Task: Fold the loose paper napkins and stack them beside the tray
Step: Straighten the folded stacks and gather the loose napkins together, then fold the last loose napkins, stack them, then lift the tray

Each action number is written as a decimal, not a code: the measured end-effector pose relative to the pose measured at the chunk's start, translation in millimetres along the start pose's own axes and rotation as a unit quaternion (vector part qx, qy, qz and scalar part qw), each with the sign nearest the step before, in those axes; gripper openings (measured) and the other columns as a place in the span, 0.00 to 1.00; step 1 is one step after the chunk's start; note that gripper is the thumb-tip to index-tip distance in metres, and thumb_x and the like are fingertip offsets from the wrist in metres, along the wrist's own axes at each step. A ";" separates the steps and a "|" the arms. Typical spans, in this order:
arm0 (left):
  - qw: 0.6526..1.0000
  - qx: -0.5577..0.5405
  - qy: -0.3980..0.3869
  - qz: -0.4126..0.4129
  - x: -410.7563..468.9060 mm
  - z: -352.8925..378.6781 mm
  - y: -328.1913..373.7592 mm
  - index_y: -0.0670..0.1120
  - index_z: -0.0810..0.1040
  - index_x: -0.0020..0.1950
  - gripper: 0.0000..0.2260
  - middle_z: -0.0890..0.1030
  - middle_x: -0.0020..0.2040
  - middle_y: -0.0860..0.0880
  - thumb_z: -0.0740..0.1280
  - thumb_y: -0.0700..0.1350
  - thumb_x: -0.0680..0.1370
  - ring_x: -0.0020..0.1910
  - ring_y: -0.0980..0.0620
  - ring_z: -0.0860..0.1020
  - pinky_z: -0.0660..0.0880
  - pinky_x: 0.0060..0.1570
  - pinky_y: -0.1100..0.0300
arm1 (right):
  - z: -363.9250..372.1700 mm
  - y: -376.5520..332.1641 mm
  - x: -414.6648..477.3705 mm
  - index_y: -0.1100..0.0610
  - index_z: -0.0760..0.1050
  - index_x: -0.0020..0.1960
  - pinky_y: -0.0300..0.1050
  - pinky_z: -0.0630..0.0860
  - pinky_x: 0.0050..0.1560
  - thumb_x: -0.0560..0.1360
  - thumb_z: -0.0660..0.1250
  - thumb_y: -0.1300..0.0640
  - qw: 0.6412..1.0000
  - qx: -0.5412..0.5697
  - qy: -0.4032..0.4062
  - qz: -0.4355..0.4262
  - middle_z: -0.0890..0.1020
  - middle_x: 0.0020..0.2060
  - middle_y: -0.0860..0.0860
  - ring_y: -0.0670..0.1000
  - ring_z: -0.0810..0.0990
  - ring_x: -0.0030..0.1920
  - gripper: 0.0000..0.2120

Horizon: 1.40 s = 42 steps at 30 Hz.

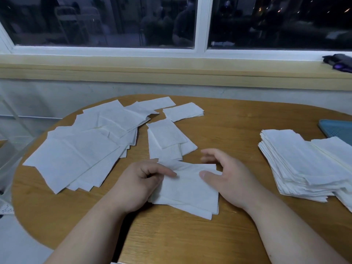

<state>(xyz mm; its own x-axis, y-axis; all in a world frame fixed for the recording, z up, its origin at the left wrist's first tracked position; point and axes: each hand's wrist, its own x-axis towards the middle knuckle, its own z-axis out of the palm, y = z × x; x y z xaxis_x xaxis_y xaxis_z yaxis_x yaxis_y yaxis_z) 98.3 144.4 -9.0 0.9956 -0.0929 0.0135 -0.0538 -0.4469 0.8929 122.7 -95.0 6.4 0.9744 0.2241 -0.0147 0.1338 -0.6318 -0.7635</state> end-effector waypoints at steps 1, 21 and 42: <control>1.000 -0.002 0.006 0.003 -1.0 0.7 0.8 0.61 0.87 0.41 0.23 0.83 0.46 0.52 0.65 0.33 0.80 0.48 0.48 0.80 0.73 0.48 0.55 | -0.8 -1.1 -2.1 0.39 0.73 0.66 0.36 0.71 0.60 0.77 0.70 0.50 1.000 0.022 -0.003 -0.002 0.78 0.56 0.33 0.37 0.74 0.61 0.19; 0.996 -0.054 0.001 0.071 65.5 121.9 145.5 0.64 0.84 0.49 0.16 0.86 0.45 0.50 0.71 0.40 0.76 0.43 0.47 0.81 0.76 0.42 0.61 | -121.1 39.4 -78.8 0.47 0.79 0.47 0.55 0.82 0.38 0.74 0.66 0.63 0.939 0.194 0.262 0.113 0.85 0.44 0.43 0.50 0.84 0.39 0.11; 0.961 0.207 -0.082 0.166 160.8 192.5 151.0 0.59 0.83 0.48 0.08 0.75 0.63 0.57 0.68 0.46 0.79 0.67 0.55 0.66 0.62 0.66 0.60 | -146.9 61.0 -67.9 0.43 0.67 0.67 0.45 0.71 0.42 0.80 0.60 0.46 0.915 -0.238 0.270 0.180 0.68 0.62 0.44 0.52 0.79 0.49 0.16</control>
<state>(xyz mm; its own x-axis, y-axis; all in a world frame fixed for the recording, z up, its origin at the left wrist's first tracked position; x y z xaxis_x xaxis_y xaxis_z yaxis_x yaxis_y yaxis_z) 235.4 -109.3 41.4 0.8945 -0.4157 0.1647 -0.4260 -0.6804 0.5962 91.1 -257.8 55.6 0.9005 -0.3812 0.2092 -0.2762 -0.8731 -0.4018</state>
